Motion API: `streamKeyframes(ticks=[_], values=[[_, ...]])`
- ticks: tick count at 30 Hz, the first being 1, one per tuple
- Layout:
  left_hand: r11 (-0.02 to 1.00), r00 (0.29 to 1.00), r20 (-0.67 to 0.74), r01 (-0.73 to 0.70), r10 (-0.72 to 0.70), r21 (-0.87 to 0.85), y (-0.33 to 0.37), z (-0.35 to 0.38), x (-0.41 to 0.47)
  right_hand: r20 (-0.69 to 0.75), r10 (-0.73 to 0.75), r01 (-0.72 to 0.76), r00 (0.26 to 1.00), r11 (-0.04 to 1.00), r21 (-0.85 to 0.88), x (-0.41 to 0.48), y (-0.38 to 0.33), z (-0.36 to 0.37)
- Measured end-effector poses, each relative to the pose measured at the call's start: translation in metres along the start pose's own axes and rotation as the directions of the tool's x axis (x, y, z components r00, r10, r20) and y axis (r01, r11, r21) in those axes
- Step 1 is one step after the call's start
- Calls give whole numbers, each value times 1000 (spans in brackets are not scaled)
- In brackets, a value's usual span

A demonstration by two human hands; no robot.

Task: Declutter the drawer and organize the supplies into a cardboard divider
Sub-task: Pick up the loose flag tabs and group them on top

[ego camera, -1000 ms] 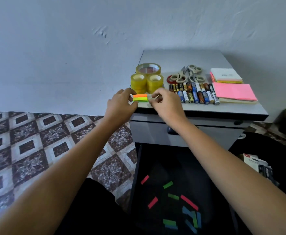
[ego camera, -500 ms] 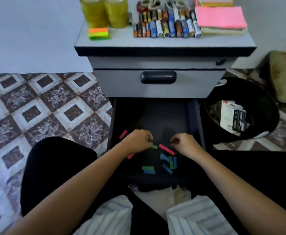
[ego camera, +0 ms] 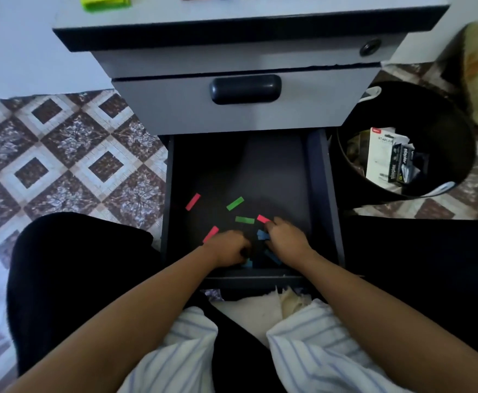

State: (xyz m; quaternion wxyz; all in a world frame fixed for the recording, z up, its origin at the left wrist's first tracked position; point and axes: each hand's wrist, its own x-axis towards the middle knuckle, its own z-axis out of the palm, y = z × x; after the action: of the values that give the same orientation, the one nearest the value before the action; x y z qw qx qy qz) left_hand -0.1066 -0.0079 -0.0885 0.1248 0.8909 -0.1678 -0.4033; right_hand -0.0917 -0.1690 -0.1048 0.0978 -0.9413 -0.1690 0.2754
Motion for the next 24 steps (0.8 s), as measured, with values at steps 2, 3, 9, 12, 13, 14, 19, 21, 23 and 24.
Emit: streamKeyframes(ticks=[2, 3, 9, 12, 13, 14, 19, 21, 23, 24], values=[[998, 999, 44, -30, 28, 48, -3, 3, -1, 0, -16, 16, 1000, 1000, -15, 3, 0, 1], [995, 998, 50, -44, 40, 85, -3, 3, -2, 0, -19, 19, 1000, 1000, -16, 4, 1, 1], [958, 997, -46, -51, 66, 283, -10, 8, 0, 7, -64, 65, 998, 998, -10, 5, 1, 1], [955, 989, -147, 54, -11, 291, -13, 12, -1, -21, -40, 43, 999, 988, 146, 6, 4, 1], [952, 984, -176, 91, -39, 294, -13, 13, -1, -37, 20, -8, 999, 960, 280, 7, 5, -3], [948, 976, -205, 127, -67, 293, -13, 13, -2, -46, 89, -62, 995, 906, 420, 8, 6, -8], [933, 953, -281, 196, -109, 301, -12, 12, -5, 35, 295, -230, 955, 661, 714, 7, 23, -39], [932, 961, -262, 175, -91, 318, -12, 13, -4, 98, 332, -305, 938, 660, 687, 2, 29, -40], [928, 962, -258, 178, -94, 327, -12, 13, -3, 147, 351, -368, 925, 726, 581, -4, 30, -33], [926, 961, -259, 185, -100, 328, -12, 13, -2, 150, 359, -381, 921, 755, 534, -7, 29, -28]])
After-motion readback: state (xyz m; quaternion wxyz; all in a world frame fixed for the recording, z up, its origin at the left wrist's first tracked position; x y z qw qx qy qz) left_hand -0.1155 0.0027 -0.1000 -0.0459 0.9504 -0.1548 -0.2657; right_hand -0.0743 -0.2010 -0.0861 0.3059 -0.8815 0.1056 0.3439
